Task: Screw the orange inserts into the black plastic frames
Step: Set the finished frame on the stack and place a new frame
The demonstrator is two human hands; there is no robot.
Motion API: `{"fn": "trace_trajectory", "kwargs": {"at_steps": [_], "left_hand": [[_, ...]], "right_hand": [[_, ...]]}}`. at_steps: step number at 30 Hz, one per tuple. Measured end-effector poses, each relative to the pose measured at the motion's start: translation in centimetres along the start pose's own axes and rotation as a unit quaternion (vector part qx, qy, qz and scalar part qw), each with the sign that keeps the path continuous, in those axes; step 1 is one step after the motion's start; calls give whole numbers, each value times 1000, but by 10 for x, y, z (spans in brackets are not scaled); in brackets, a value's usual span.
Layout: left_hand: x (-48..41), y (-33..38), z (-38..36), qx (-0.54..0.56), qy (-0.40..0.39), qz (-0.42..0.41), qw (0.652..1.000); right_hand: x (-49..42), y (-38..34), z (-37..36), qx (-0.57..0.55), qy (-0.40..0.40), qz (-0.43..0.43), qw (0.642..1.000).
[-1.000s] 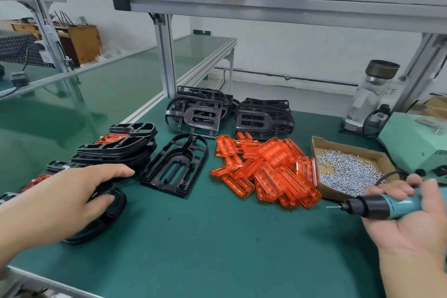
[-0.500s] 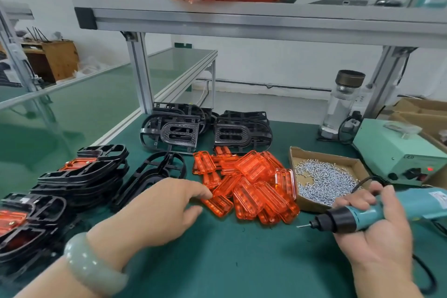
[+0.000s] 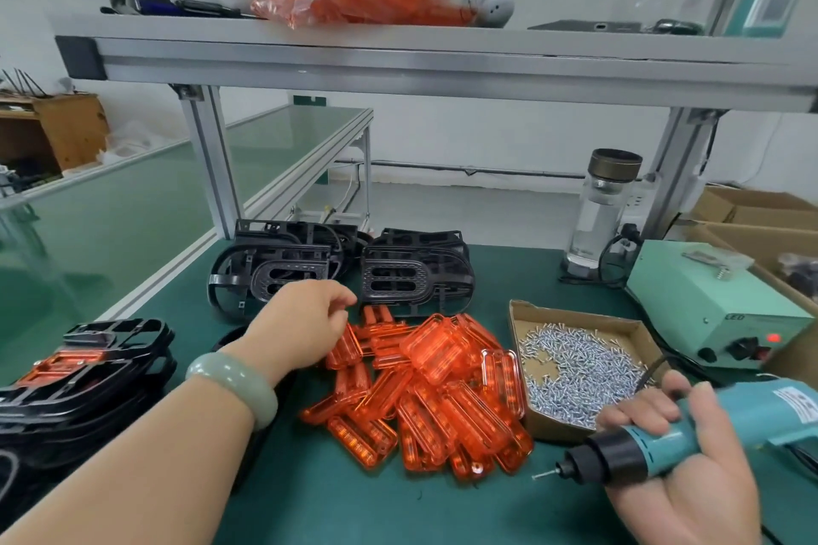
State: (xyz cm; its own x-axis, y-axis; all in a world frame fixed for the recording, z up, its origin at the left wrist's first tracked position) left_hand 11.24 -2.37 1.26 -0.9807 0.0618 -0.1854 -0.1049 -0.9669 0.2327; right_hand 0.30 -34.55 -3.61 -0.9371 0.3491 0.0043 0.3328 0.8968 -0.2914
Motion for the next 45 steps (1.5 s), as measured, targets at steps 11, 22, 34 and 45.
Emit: {"fn": "trace_trajectory", "kwargs": {"at_steps": [11, 22, 34, 45], "left_hand": [[-35, -49, -9, -6, 65, 239, 969], [-34, -46, -14, 78, 78, 265, 958], [44, -83, 46, 350, 327, 368, 797], [99, -23, 34, 703, 194, 233, 643]], "right_hand": [[-5, 2, 1, 3, 10, 21, 1000], [-7, 3, 10, 11, 47, 35, 998], [-5, 1, -2, 0, -18, 6, 1000], [2, -4, 5, -23, -6, 7, 1000]]}}
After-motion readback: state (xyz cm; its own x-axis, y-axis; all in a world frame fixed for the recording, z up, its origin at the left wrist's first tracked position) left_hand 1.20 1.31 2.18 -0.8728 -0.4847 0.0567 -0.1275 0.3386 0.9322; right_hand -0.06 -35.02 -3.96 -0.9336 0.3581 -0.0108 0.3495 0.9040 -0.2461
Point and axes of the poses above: each hand's wrist, its own x-axis away from the middle knuckle, its own z-axis out of the back of the hand, y = z × x, the point moved 8 cm from there along -x, towards the middle knuckle, and after that the axes turned 7 degrees about -x, right-handed, at the moved point
